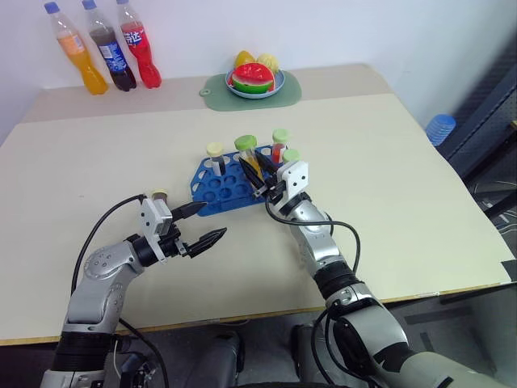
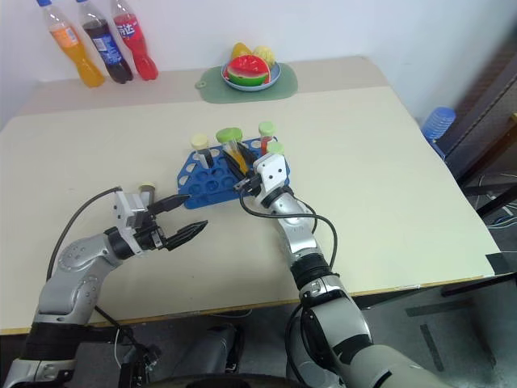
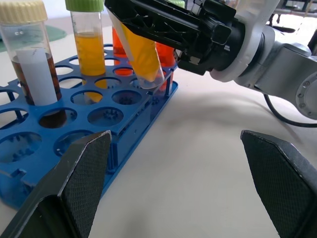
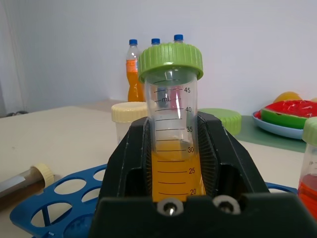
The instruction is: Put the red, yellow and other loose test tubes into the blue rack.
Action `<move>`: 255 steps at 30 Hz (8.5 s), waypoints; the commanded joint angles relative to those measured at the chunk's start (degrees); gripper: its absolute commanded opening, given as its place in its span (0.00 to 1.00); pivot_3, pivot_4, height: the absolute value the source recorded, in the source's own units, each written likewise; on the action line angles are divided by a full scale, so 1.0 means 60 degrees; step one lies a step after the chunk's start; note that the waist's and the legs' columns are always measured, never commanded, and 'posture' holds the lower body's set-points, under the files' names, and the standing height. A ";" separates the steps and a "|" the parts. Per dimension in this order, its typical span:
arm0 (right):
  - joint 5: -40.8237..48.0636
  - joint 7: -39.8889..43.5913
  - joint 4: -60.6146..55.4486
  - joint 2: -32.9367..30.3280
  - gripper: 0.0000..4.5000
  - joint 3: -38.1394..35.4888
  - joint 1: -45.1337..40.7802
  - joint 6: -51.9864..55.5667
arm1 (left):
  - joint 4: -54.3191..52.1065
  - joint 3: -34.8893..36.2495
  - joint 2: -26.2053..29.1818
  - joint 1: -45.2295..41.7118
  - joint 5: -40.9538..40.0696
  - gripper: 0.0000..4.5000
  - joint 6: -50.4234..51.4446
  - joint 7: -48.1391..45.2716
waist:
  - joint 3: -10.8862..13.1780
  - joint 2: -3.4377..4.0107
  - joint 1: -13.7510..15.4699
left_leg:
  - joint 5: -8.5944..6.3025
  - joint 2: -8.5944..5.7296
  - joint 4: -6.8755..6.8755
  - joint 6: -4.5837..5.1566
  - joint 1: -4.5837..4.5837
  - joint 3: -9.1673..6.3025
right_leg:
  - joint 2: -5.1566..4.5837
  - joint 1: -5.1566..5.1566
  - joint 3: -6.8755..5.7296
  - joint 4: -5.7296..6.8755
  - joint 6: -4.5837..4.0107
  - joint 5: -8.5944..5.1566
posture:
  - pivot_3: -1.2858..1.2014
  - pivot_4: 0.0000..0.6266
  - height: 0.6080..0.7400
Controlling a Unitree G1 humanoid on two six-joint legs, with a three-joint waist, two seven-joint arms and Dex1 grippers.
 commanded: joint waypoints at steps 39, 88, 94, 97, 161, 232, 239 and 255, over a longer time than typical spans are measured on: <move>0.0415 0.1436 -0.4225 -0.1738 0.98 0.0122 0.0611 0.4859 | -0.0363 -0.0012 -0.0339 -0.0418 -0.0611 0.97 0.0441 0.0452 | -0.0001 0.0008 -0.0032 | 0.0001 0.0002 0.0005 -0.0003 0.0001 -0.0003 | 0.0003 -0.0001 0.0002 0.0010 -0.0002 0.0000 | 0.52 0.24 1.00; -0.0504 0.0614 -0.5573 -0.2658 0.83 0.0312 0.1527 0.5053 | -0.2668 0.0703 -0.1072 -0.0026 -0.0512 0.97 0.2933 0.5140 | -0.0002 0.0002 0.0209 | 0.0001 0.0001 0.0009 -0.0004 -0.0004 0.0004 | 0.0000 0.0002 0.0002 0.0000 -0.0002 0.0001 | 0.52 0.24 1.00; -0.0366 0.1079 -0.6907 -0.3508 0.83 0.0196 0.2405 0.5592 | -0.3900 0.1582 -0.1058 -0.0510 -0.1723 0.97 0.5534 0.7234 | 0.0000 -0.0001 0.0265 | 0.0000 0.0001 0.0012 -0.0003 -0.0008 0.0003 | 0.0000 0.0002 0.0001 -0.0001 -0.0001 0.0001 | 0.52 0.24 1.00; -0.0163 0.1475 -0.7878 -0.4115 0.83 0.0109 0.3125 0.6095 | -0.4134 0.2137 -0.0837 -0.0983 -0.2419 0.97 0.7357 0.8221 | -0.0001 -0.0004 0.0254 | 0.0000 0.0001 0.0018 -0.0003 -0.0006 0.0002 | 0.0000 0.0009 0.0001 0.0000 -0.0001 0.0001 | 0.52 0.24 1.00; 0.4211 0.4752 -1.2073 -0.7290 0.84 -0.2167 0.5682 0.7224 | 0.0529 0.1250 0.2285 -0.6253 -1.2937 0.17 1.3346 1.5115 | 0.0017 -0.0092 0.0324 | -0.0003 -0.0009 0.0042 -0.0040 -0.0018 0.0032 | -0.0025 -0.0060 0.0011 0.0100 -0.0001 -0.0003 | 0.52 0.24 1.00; 0.5348 0.3079 -1.2557 -0.6377 0.84 -0.3478 0.7866 0.7830 | 0.1897 -0.2247 -0.2535 -0.2069 0.2627 0.59 -0.2113 0.3466 | -0.0033 -0.0033 0.0498 | -0.0070 0.0009 0.0062 0.0084 0.0019 0.0060 | -0.0015 0.0060 -0.0010 -0.0051 0.0009 0.0040 | 0.52 0.24 1.00; 0.5165 0.2979 -1.2488 -0.6294 0.84 -0.3368 0.7890 0.7708 | 0.1716 -0.1959 -0.2657 -0.2093 0.2312 0.98 -0.1709 0.3393 | -0.0032 -0.0036 0.0501 | -0.0071 0.0009 0.0064 0.0085 0.0016 0.0059 | -0.0015 0.0058 -0.0010 -0.0051 0.0009 0.0040 | 0.52 0.24 1.00; 0.4110 0.2135 -1.1879 -0.5892 0.84 -0.4459 0.9476 0.7071 | -0.0677 0.0134 0.0272 0.1267 0.0041 0.98 -0.0815 0.0771 | -0.0034 -0.0025 0.0509 | -0.0073 0.0012 0.0053 0.0088 0.0016 0.0058 | -0.0017 0.0051 -0.0009 -0.0049 0.0006 0.0038 | 0.52 0.24 1.00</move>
